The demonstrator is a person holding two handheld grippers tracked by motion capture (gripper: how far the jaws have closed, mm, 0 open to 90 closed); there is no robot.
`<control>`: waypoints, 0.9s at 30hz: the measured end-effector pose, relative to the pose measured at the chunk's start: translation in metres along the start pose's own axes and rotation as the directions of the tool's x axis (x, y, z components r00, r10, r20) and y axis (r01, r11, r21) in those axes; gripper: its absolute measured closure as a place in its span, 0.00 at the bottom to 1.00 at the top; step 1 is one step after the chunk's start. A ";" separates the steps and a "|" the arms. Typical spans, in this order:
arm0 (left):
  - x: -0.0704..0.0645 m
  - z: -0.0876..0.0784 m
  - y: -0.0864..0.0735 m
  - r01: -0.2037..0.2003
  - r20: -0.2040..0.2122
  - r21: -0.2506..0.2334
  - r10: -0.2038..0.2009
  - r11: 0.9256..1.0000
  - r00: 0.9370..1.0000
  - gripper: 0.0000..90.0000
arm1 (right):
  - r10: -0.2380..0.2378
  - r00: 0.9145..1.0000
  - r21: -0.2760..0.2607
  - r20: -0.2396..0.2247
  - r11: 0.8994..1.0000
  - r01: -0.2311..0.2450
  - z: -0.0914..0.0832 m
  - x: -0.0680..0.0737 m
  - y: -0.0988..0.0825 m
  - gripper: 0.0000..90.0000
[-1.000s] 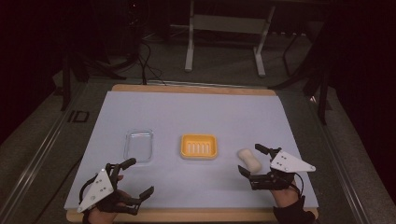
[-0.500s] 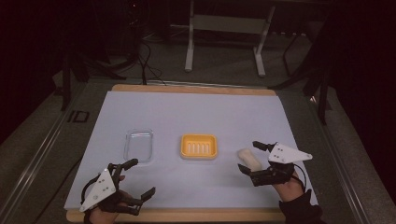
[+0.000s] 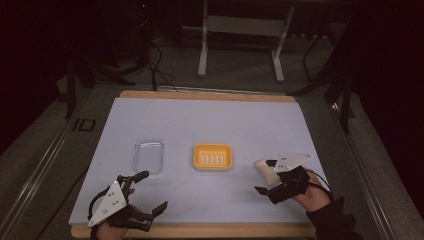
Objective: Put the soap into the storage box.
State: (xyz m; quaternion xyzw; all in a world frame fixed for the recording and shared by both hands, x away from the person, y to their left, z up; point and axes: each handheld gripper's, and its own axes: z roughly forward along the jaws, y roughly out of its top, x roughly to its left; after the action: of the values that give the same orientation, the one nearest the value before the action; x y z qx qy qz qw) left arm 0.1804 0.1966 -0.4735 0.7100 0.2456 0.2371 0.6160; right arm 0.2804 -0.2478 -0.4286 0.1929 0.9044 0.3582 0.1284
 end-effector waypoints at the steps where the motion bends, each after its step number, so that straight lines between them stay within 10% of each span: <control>1: 0.000 0.000 0.000 0.001 0.001 0.000 -0.001 1.000 1.000 0.01 | -0.005 1.000 0.021 0.002 1.000 0.005 0.001 0.000 0.001 0.11; 21: 0.000 0.001 -0.001 0.005 0.005 0.014 -0.005 1.000 1.000 0.01 | 0.036 0.999 0.219 -0.010 0.975 -0.033 0.005 -0.003 0.006 0.15; 27: 0.000 0.001 -0.001 0.004 0.005 0.018 -0.004 1.000 1.000 0.01 | 0.127 0.991 0.327 -0.032 0.939 -0.110 0.006 -0.007 0.008 0.14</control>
State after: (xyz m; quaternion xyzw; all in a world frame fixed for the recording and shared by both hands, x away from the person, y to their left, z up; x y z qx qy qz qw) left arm 0.1805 0.1958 -0.4748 0.7157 0.2475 0.2319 0.6105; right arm 0.2910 -0.2421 -0.4267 0.2561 0.9408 0.2164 0.0494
